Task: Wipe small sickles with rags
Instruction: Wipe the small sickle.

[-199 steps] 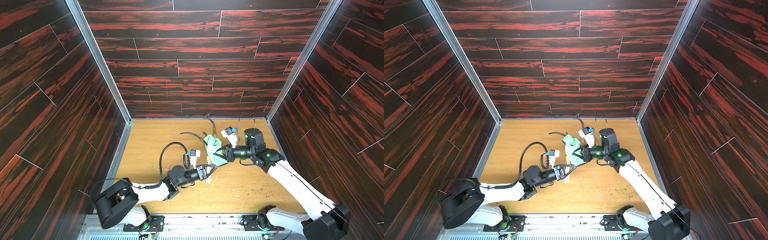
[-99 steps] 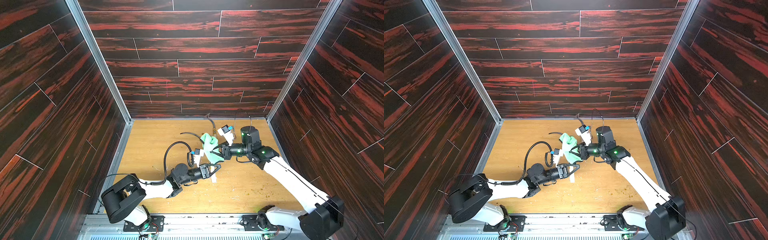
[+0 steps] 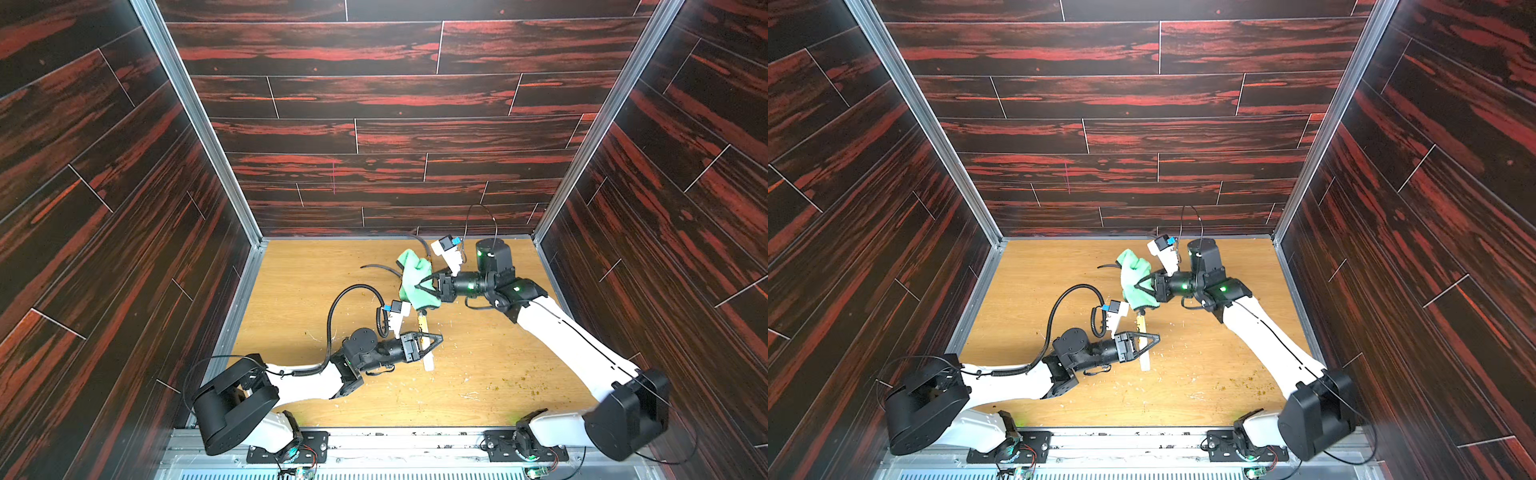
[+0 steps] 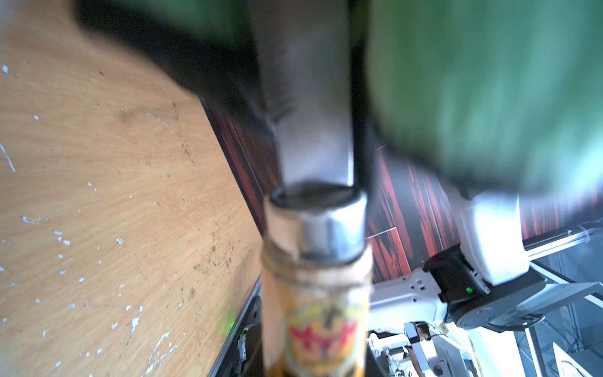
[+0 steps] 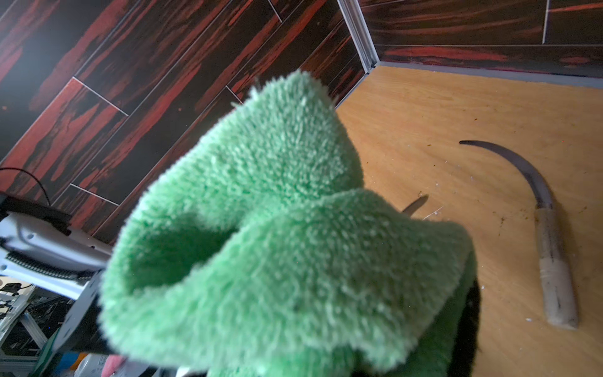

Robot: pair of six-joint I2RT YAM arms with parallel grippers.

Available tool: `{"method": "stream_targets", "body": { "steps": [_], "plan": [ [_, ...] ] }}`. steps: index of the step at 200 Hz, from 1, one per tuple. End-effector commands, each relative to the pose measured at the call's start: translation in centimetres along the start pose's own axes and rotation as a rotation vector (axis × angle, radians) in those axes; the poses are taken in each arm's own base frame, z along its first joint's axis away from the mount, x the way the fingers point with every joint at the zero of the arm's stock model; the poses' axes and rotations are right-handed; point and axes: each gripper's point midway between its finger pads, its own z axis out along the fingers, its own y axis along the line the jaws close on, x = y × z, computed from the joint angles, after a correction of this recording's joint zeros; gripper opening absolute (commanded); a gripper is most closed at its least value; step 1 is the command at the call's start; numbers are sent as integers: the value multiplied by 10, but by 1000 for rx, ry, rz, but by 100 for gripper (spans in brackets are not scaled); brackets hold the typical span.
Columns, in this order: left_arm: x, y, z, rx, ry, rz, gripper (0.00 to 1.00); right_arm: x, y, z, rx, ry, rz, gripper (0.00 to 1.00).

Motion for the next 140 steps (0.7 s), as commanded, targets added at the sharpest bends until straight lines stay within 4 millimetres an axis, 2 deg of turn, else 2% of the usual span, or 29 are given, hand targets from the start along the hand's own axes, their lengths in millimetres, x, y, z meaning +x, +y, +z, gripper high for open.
{"method": "stream_targets", "body": {
  "steps": [1,44,77,109,127,140],
  "plan": [
    [11,-61,-4,187,61,157,0,-4,-21,12,26,7,24,0],
    [18,-64,-7,181,94,170,0,-17,-54,23,40,-1,66,0],
    [21,-67,-10,172,116,180,0,-23,-98,28,87,-14,125,0],
    [22,-69,-13,163,121,184,0,-26,-143,22,153,-23,181,0],
    [23,-67,-15,148,118,189,0,-22,-155,16,196,-15,187,0],
    [23,-62,-16,125,113,192,0,-19,-154,10,219,-12,178,0]
  ]
}}
